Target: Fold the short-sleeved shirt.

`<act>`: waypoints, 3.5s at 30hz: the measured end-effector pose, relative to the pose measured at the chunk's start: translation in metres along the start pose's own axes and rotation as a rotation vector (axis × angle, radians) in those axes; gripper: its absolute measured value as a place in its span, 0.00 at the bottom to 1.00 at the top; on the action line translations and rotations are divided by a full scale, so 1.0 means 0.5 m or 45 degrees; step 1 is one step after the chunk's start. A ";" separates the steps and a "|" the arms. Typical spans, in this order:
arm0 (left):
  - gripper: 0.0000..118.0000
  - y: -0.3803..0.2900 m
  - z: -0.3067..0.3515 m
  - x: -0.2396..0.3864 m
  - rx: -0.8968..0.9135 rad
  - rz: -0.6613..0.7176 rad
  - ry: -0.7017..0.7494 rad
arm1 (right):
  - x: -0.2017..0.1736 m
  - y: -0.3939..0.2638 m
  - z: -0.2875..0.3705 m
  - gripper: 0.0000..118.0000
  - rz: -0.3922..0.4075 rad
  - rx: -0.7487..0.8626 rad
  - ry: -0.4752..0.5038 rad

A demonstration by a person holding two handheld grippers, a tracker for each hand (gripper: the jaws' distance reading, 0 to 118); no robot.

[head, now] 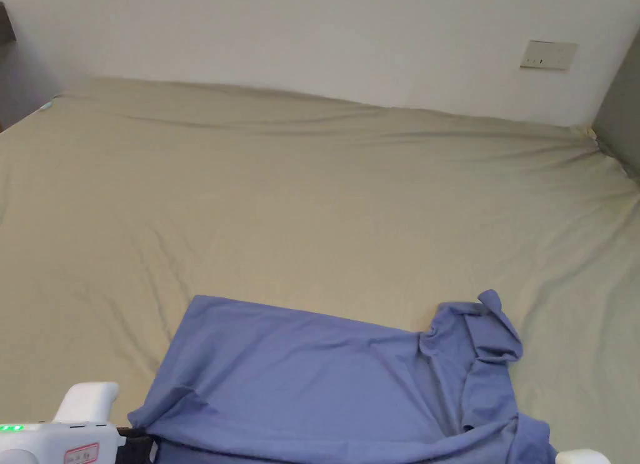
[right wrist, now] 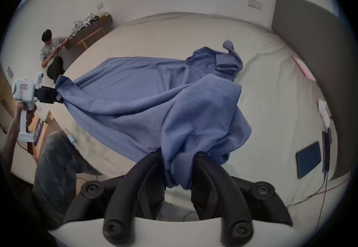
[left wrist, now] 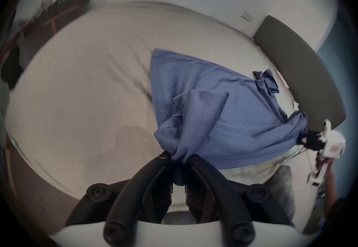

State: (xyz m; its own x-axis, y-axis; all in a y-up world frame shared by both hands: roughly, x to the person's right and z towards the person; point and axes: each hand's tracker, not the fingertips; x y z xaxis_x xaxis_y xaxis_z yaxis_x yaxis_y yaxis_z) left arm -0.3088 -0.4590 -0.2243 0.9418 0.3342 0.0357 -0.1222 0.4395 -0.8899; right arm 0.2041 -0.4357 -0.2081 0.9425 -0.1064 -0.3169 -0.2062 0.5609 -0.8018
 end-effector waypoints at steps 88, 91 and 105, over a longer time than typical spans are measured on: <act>0.00 0.318 -0.197 0.002 0.207 -0.138 0.109 | 0.202 0.279 -0.297 0.82 -0.169 -0.122 -0.227; 0.00 0.318 -0.192 -0.004 0.205 -0.140 0.115 | 0.216 0.303 -0.378 0.82 -0.171 -0.180 -0.312; 0.00 0.306 -0.156 0.006 0.226 -0.185 0.080 | 0.234 0.330 -0.289 0.06 -0.138 -0.133 -0.173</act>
State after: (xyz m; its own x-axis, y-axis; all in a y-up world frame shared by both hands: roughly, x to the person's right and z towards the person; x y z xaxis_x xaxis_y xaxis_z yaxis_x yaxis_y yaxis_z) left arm -0.3001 -0.4557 -0.3958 0.9704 0.2068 0.1243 -0.0319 0.6207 -0.7834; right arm 0.2426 -0.4742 -0.4505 0.9860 -0.0458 -0.1606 -0.1215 0.4632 -0.8779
